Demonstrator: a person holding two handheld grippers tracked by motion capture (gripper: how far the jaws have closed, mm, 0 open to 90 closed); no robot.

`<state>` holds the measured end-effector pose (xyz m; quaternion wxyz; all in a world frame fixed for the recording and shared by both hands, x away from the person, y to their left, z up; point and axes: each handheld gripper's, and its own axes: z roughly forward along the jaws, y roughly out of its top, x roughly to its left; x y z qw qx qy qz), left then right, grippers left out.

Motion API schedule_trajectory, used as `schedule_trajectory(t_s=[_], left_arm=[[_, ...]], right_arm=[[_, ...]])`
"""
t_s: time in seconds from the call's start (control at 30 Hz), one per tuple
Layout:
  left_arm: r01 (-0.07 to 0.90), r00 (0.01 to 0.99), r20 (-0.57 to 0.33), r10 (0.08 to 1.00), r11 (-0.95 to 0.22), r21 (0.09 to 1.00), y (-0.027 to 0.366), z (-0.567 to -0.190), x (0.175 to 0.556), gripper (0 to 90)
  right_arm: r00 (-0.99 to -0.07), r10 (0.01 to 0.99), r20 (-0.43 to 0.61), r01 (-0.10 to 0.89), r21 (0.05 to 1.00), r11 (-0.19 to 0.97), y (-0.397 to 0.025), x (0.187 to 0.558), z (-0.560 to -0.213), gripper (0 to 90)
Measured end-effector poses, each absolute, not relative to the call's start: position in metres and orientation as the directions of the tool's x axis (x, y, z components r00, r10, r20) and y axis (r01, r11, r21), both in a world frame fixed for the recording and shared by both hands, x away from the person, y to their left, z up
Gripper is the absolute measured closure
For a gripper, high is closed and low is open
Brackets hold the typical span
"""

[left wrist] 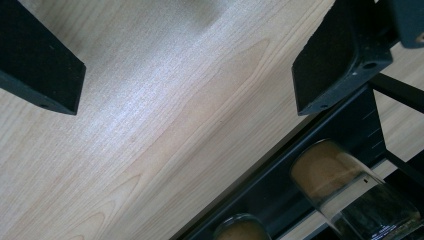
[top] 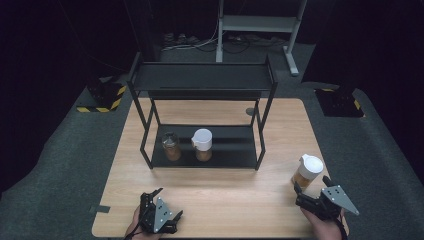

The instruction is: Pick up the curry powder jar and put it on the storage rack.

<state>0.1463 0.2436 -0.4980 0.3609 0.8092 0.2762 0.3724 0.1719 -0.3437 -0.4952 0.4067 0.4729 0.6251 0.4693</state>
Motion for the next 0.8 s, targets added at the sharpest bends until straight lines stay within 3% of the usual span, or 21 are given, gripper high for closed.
schedule_trajectory(t_s=[0.5, 0.8], left_arm=[[0.170, 0.573, 0.408, 0.711, -0.590, 0.789, 0.244, -0.499, 0.145, 1.0], [0.164, 0.575, 0.408, 0.709, -0.589, 0.792, 0.245, -0.499, 0.145, 1.0]], right_arm=[[-0.218, 0.976, -0.014, 0.236, 0.969, 0.067, -0.352, 0.192, -0.499, 0.3], [-0.238, 0.971, 0.004, 0.236, 0.970, 0.054, -0.359, 0.203, -0.500, 12.4]])
